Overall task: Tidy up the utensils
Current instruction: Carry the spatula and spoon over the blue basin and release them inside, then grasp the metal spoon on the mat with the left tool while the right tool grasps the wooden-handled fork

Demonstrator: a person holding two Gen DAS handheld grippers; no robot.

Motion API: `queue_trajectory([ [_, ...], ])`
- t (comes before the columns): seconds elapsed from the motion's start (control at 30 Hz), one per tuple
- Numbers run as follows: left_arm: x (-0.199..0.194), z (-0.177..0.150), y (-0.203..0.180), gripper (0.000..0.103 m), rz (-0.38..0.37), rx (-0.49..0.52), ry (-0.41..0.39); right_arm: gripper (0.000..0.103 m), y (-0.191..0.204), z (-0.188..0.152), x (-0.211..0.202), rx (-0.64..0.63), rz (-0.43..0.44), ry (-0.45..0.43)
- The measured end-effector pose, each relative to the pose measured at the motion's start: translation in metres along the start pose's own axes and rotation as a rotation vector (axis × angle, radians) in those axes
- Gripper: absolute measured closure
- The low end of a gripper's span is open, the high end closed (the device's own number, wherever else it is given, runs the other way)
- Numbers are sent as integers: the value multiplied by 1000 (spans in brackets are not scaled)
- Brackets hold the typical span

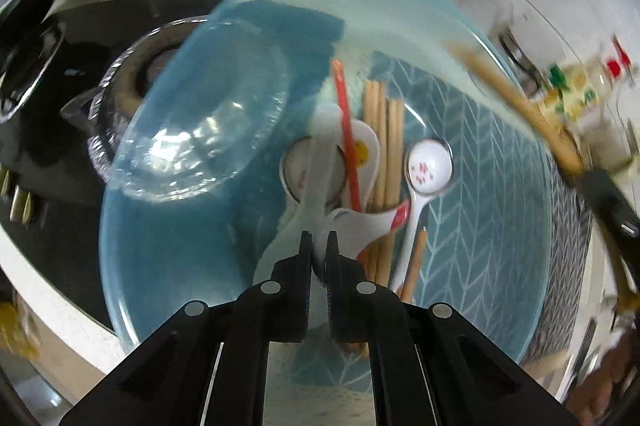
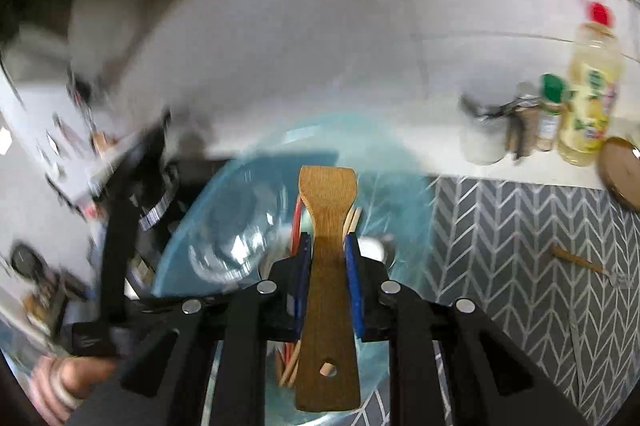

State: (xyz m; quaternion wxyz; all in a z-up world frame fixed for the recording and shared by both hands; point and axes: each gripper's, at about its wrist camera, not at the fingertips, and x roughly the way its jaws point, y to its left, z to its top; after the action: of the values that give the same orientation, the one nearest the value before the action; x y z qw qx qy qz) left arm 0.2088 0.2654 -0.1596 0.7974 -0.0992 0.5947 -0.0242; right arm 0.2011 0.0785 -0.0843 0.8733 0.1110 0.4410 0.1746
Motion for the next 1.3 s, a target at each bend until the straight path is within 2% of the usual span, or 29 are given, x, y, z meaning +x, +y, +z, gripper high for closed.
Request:
queue_trajectory([
  [0.2, 2, 4, 1, 96, -27, 41, 12, 85, 27, -10, 64, -139, -156, 204],
  [0.37, 11, 27, 5, 96, 8, 60, 20, 85, 37, -26, 85, -203, -219, 347],
  [0.47, 15, 36, 3, 95, 21, 90, 30, 85, 39, -37, 82, -196, -202, 389],
  [0.53, 19, 42, 2, 95, 26, 117, 37, 85, 40, -38, 72, -174, -207, 367],
  [0.63, 24, 57, -4, 92, 49, 189, 43, 85, 28, -30, 44, -99, -177, 288],
  [0.73, 31, 70, -21, 91, 100, 327, 18, 84, 11, -24, 17, -50, -187, 225],
  [0.83, 38, 82, -38, 81, 109, 447, -35, 84, -3, -23, -2, -17, -195, 183],
  [0.87, 41, 86, -43, 75, 103, 462, -24, 84, -9, -25, -8, -1, -197, 169],
  [0.9, 41, 90, -48, 73, 97, 471, -31, 84, -12, -25, -11, 7, -194, 165],
  [0.93, 39, 93, -54, 68, 93, 478, -51, 84, -17, -28, -14, 21, -192, 163],
  [1.0, 36, 102, -65, 40, 79, 467, -71, 84, -22, -32, -18, 31, -196, 168],
  [1.1, 37, 113, -79, 40, -3, 481, -66, 84, -30, -38, -25, 47, -197, 163],
  [1.17, 34, 118, -80, 40, 33, 452, -48, 84, -36, -41, -26, 58, -203, 161],
  [1.3, 10, 108, -49, 36, 6, 263, 29, 84, -51, -41, -35, 90, -204, 142],
])
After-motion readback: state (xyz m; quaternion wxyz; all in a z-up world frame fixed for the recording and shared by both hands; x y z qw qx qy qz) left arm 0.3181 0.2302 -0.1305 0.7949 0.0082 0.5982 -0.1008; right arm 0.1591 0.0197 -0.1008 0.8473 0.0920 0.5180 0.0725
